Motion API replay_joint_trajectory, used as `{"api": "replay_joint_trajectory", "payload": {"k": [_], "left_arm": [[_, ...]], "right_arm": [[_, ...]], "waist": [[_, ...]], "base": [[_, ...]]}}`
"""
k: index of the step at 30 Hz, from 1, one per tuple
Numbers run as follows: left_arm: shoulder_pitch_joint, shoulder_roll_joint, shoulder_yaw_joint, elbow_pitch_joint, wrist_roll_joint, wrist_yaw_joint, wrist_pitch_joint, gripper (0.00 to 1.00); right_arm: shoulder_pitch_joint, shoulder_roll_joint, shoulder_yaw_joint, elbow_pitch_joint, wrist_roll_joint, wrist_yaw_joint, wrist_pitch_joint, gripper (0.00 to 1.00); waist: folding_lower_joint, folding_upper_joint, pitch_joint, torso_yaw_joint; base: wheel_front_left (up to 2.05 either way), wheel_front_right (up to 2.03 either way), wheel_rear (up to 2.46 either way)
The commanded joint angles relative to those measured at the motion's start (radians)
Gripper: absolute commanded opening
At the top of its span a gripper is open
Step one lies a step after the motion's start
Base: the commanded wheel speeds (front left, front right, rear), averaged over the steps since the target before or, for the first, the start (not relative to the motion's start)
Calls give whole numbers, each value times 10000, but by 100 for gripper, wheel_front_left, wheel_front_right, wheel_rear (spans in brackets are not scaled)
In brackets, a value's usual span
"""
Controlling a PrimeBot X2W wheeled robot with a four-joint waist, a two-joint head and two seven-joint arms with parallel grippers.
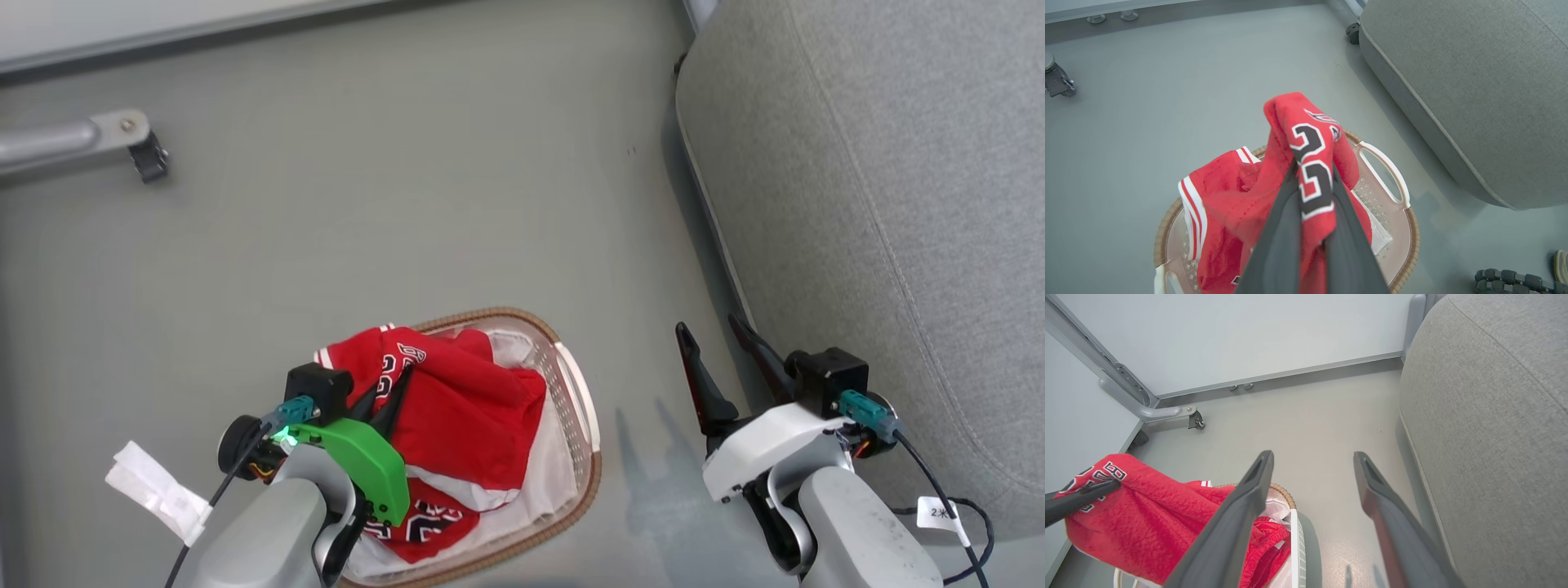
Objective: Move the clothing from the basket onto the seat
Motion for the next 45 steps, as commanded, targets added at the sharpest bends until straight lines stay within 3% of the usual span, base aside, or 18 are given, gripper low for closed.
{"api": "replay_joint_trajectory", "payload": {"k": [1, 11, 19, 33, 40, 45], "left_arm": [[307, 0, 266, -231, 294, 27, -37, 0], [1307, -446, 2232, -1928, 1779, -51, -39, 0], [1514, -846, 3089, -3371, 2630, -85, -39, 0], [867, -1206, 3168, -6008, 2747, -90, -24, 0], [830, -1284, 3074, -6108, 2758, -91, -24, 0], [892, -1303, 2999, -6009, 2678, -92, -25, 0]], "right_arm": [[199, -44, 11, 63, -37, -7, -49, 100], [664, -41, 31, 171, -114, -7, -47, 100], [1030, -42, 13, 208, -139, -7, -47, 100], [1438, -42, 69, 186, -181, -7, -48, 100], [1321, -39, 318, -200, -195, -7, -48, 100], [1006, -41, 1116, -1181, -61, -7, -48, 100]], "waist": [[1, 0, -1041, 463], [1, 0, -1925, 770], [1, 0, -2555, 933], [1, 0, -3020, 1098], [1, 0, -3091, 1054], [1, 0, -3087, 1044]], "base": [[0, 0, 0], [0, 0, 0], [0, 0, 0], [0, 0, 0], [0, 0, 0], [0, 0, 0]]}}
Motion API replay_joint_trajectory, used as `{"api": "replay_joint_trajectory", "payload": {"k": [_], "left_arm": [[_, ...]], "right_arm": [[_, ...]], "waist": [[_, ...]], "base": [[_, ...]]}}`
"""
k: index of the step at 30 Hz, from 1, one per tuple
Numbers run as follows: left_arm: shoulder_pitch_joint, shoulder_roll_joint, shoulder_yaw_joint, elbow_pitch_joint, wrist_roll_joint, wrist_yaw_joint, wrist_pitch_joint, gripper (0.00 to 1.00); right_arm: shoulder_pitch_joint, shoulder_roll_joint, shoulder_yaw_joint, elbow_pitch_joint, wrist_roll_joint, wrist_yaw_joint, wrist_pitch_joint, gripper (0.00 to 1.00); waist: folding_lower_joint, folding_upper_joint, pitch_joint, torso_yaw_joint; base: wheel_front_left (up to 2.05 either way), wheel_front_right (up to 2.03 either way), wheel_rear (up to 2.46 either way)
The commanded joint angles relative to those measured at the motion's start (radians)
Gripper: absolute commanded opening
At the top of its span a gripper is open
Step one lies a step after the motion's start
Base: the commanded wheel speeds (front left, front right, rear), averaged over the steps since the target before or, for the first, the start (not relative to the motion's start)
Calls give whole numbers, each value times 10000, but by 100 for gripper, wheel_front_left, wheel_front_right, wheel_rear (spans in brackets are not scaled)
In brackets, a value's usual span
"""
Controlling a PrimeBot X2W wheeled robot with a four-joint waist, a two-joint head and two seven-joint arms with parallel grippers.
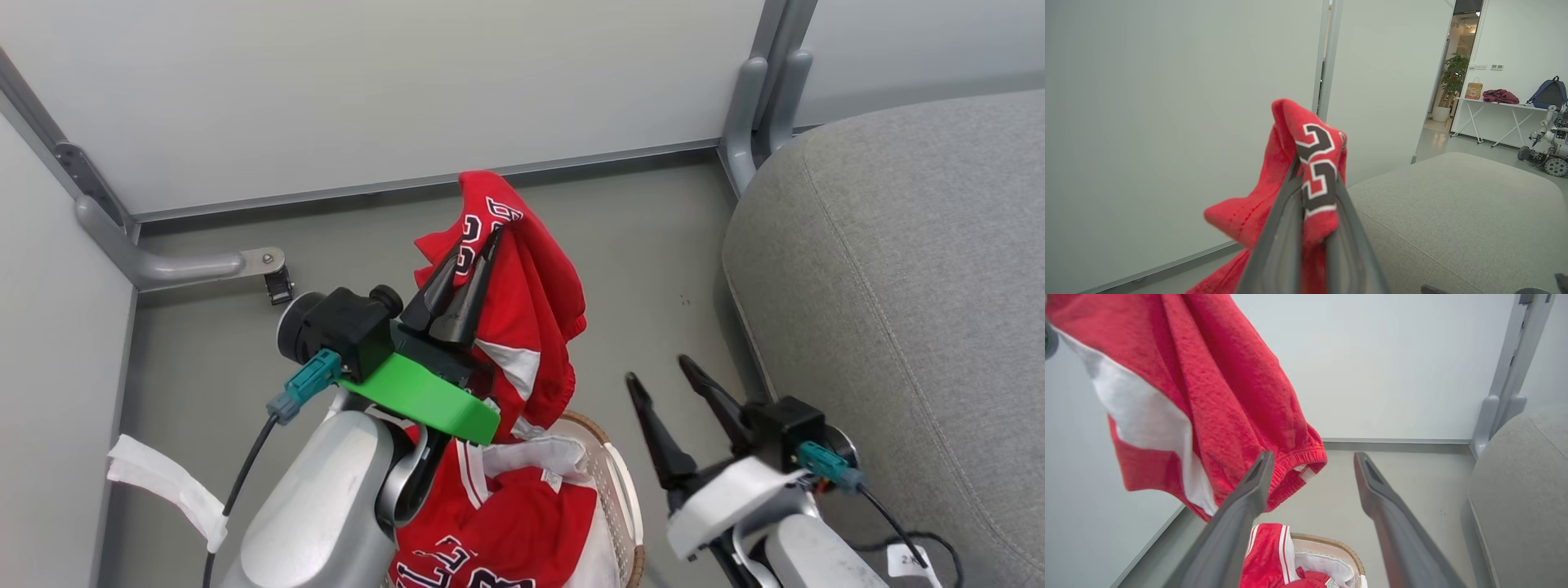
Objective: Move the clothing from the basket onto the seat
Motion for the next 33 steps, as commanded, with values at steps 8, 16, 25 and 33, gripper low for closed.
{"api": "replay_joint_trajectory", "payload": {"k": [8, 16, 25, 33], "left_arm": [[-134, -41, -123, 182, 72, -31, -7, 0], [-225, -142, -288, 184, 86, -31, -5, 0], [-373, -294, -949, 73, -233, -31, -5, 0], [-539, -350, -1419, -48, -545, -32, -7, 0]], "right_arm": [[-1087, -249, 2145, -1356, 257, -7, -48, 100], [-1728, -148, 2964, -954, -583, -7, -48, 100], [-2363, -45, 2687, -86, -1273, -8, -48, 100], [-2873, -41, 2315, 822, -1175, -8, -46, 100]], "waist": [[1, 0, 119, 113], [1, 0, 190, 305], [1, 0, 359, 650], [1, 0, 507, 958]], "base": [[0, 0, 0], [0, 0, 0], [0, 0, 0], [0, 0, 0]]}}
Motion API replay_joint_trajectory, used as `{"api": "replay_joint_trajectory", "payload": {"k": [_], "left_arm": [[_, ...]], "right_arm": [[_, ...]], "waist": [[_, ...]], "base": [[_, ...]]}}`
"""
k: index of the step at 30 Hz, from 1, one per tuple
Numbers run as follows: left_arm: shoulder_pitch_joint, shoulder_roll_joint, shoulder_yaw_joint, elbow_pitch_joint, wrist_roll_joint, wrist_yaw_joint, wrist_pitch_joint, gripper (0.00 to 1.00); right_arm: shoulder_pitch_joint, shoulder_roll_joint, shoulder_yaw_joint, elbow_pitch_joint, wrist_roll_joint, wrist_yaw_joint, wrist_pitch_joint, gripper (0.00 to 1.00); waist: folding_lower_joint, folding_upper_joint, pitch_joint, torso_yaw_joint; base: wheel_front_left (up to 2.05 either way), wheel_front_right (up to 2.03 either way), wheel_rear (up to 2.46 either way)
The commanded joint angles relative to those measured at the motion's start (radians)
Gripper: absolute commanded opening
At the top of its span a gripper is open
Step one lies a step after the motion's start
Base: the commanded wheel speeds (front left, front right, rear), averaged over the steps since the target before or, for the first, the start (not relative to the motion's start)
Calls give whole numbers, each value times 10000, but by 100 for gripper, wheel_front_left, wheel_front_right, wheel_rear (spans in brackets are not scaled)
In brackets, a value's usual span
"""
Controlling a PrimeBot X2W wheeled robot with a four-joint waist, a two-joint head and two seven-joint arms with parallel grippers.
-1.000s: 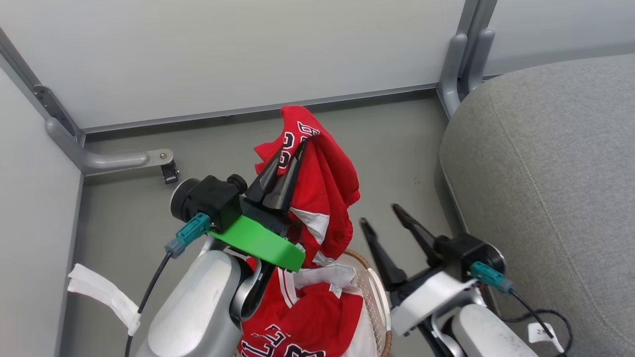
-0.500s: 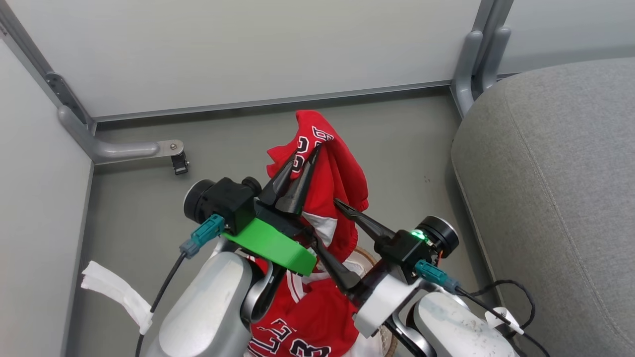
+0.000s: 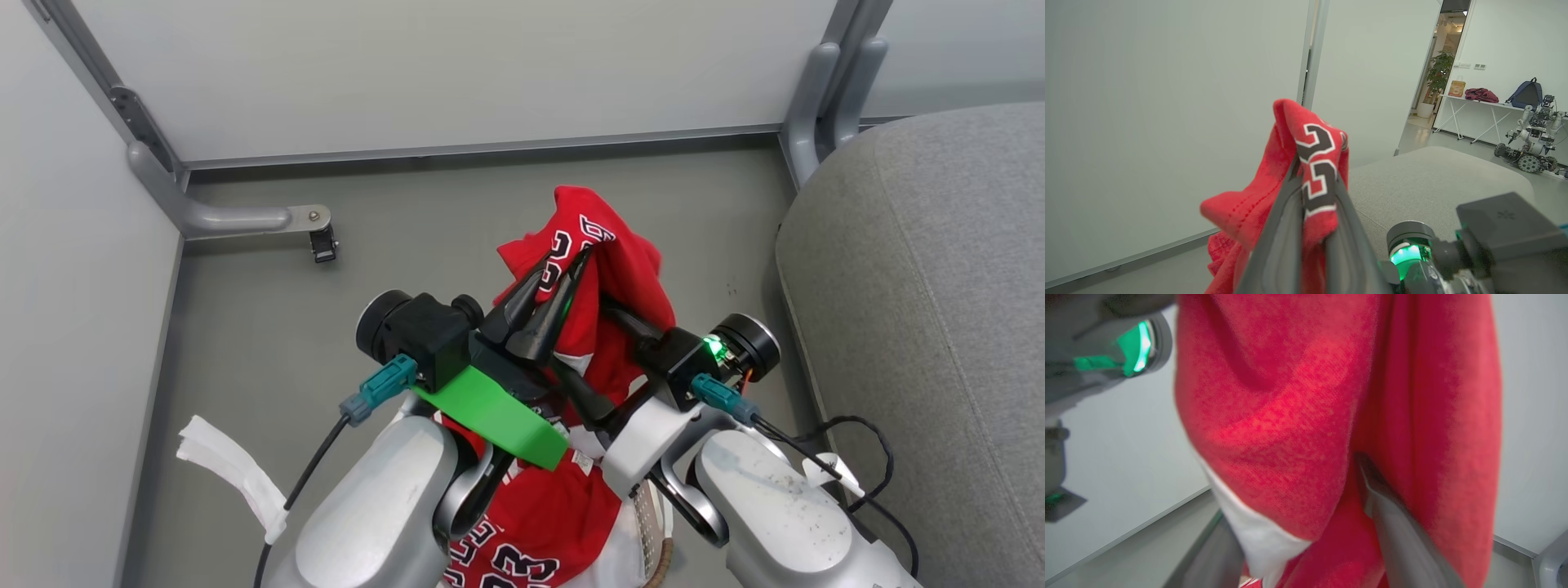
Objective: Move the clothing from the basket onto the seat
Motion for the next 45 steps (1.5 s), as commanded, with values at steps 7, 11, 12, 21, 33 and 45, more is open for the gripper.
{"api": "replay_joint_trajectory", "payload": {"k": [7, 11, 12, 21, 33, 45], "left_arm": [[-118, -21, -21, -48, -241, -32, -6, 0], [-30, -6, 121, 99, -191, -32, -6, 0], [25, -4, 198, 147, -182, -32, -6, 0], [437, 33, 692, 565, 192, -32, -5, 45], [1529, 256, 1499, 1259, 1292, -32, -2, 100], [2006, 332, 1346, 879, 1829, -32, -1, 100]], "right_arm": [[-347, -38, -65, 712, 572, -9, -48, 0], [-331, -39, 15, 575, 673, -10, -48, 0], [-275, -41, 29, 531, 688, -10, -48, 0], [332, -37, -341, 270, 819, -10, -48, 0], [1115, -40, -1040, -279, 1033, -9, -49, 0], [1551, -32, -2133, -686, 954, -10, -48, 0]], "waist": [[0, 0, 84, 208], [0, 0, 124, 161], [0, 0, 116, 135], [0, 0, 11, -172], [0, 0, -12, -1579], [0, 0, 216, -3846]], "base": [[0, 0, 0], [0, 0, 0], [0, 0, 0], [0, 0, 0], [0, 0, 0], [0, 0, 0]]}}
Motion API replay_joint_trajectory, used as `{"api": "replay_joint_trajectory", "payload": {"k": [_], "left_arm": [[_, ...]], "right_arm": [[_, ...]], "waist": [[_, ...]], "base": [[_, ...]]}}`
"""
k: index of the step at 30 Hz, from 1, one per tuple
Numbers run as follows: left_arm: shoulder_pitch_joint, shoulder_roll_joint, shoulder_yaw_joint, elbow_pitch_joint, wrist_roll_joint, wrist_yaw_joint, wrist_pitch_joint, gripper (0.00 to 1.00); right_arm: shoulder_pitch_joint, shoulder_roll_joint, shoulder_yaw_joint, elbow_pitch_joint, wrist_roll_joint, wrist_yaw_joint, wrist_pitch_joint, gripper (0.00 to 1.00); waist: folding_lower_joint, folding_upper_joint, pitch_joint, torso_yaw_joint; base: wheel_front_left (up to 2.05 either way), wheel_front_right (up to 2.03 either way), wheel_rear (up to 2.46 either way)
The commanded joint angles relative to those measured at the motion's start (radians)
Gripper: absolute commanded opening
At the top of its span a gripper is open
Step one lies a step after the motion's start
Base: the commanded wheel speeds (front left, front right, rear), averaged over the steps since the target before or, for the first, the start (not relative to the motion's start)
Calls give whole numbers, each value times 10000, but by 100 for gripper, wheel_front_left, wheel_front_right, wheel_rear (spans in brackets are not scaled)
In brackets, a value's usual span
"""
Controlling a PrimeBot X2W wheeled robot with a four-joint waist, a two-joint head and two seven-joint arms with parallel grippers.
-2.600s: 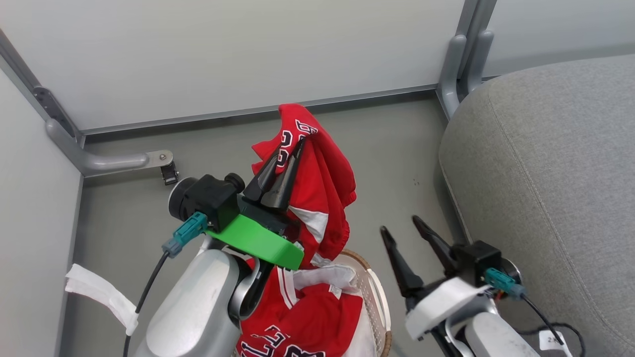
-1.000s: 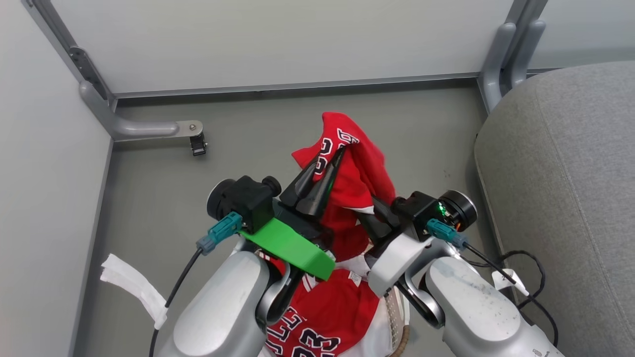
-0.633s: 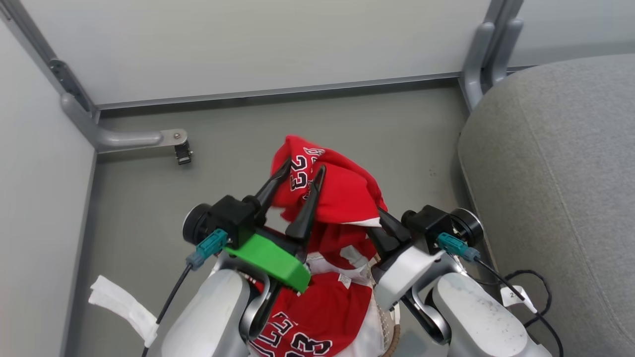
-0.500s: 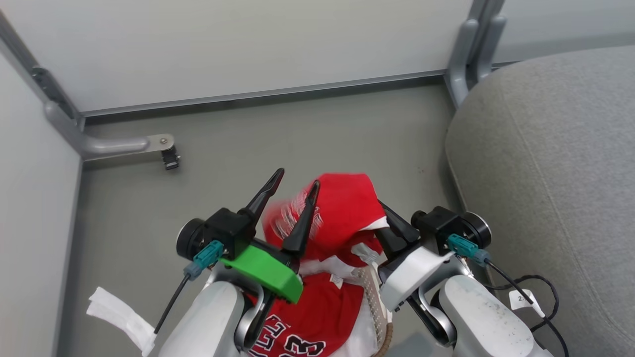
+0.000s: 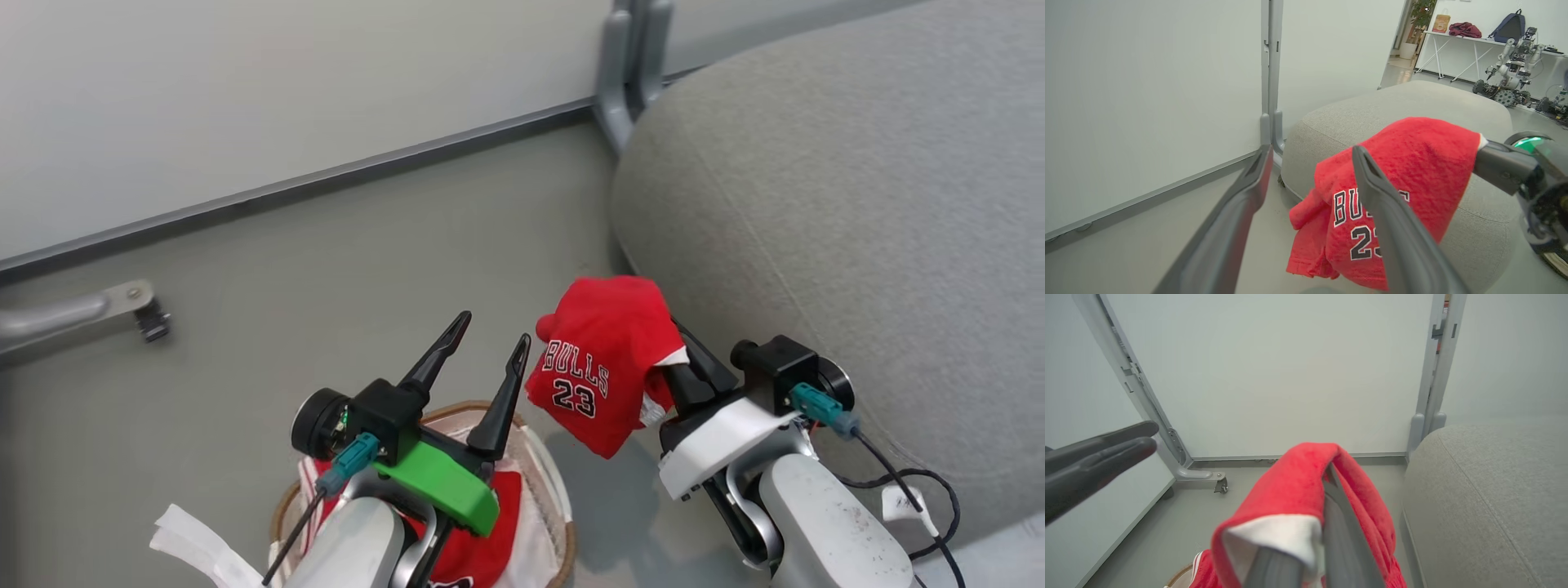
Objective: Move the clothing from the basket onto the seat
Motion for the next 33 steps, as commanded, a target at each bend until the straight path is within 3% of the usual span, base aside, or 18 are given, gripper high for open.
{"api": "replay_joint_trajectory", "payload": {"k": [1, 11, 18, 25, 33], "left_arm": [[116, 82, -18, -59, 125, -32, 5, 100], [129, 173, -349, -135, 238, -32, 5, 100], [-205, 247, -762, -125, 125, -31, 5, 100], [-106, 494, -865, -152, 175, -32, 5, 100], [-478, 1026, -1117, -186, 159, -31, 5, 100]], "right_arm": [[152, -24, -79, -80, 26, -10, -48, 0], [582, -19, -871, -497, 93, -9, -48, 0], [762, -18, -1532, -764, -172, -9, -48, 0], [-339, -42, -2116, -355, -1019, -10, -48, 0], [-2684, -1246, -3309, 667, -1922, -10, -48, 0]], "waist": [[0, 0, 149, -1138], [0, 0, 455, -2649], [0, 0, 736, -2721], [0, 0, 1144, -2638], [0, 0, 2201, -1933]], "base": [[0, 0, 0], [0, 0, 0], [0, 0, 0], [0, 0, 0], [0, 0, 0]]}}
